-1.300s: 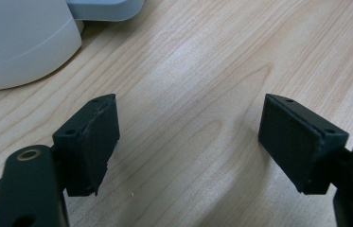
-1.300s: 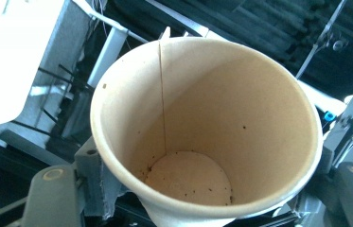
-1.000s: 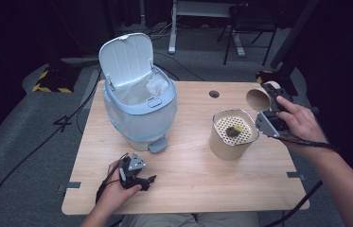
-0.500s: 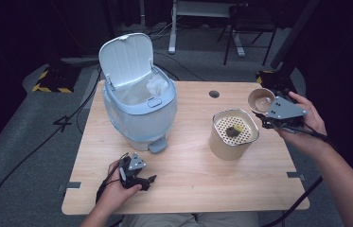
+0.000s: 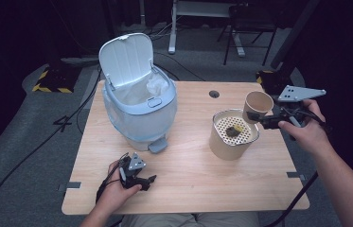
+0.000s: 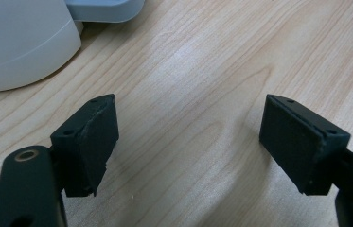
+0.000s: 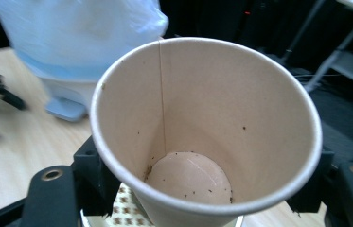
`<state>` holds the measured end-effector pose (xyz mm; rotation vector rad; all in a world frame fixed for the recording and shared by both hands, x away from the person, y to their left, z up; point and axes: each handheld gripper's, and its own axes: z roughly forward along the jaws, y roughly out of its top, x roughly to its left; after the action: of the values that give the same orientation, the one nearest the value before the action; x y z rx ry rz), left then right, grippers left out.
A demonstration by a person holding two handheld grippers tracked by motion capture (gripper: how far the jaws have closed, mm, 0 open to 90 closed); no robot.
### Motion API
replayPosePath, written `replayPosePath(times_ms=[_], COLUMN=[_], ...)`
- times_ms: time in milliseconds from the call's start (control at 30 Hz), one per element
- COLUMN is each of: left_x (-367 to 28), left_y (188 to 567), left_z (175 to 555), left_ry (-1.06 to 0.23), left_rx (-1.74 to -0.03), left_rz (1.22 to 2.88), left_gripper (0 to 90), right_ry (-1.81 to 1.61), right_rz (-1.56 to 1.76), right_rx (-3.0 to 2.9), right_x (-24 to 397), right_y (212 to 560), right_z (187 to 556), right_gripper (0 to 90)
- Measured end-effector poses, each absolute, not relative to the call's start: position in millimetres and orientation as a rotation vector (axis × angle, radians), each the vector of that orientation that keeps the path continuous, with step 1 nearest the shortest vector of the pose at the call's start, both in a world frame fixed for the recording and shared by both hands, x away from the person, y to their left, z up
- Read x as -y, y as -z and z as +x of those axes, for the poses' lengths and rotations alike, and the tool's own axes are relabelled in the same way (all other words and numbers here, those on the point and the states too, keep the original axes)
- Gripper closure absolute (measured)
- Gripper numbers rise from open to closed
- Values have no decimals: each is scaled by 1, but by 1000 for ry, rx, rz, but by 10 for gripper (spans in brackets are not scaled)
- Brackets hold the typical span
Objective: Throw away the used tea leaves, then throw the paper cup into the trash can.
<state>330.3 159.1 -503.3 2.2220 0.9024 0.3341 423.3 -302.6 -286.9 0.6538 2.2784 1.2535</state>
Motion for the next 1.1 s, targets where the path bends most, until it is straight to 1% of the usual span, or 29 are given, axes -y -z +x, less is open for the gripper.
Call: replayPosePath(times_ms=[233, 433, 833, 867, 1100], left_x=[-159, -159, -159, -159, -160], left_y=[503, 503, 504, 504, 503], left_z=[330, 330, 327, 327, 326], left_ry=[-336, -337, -350, -350, -344], left_rx=[-901, -897, -922, -923, -927], left_rz=[2222, 2225, 2211, 2212, 2215], left_gripper=[211, 211, 211, 211, 211], right_ry=[-1324, -1343, -1330, -1317, -1294], right_rz=[574, 556, 492, 513, 559], right_rx=[-2327, -2354, -2405, -2402, -2382], right_x=[301, 289, 231, 219, 191], right_y=[279, 274, 254, 250, 241], right_z=[434, 446, 461, 463, 464], right_gripper=[280, 280, 279, 279, 279])
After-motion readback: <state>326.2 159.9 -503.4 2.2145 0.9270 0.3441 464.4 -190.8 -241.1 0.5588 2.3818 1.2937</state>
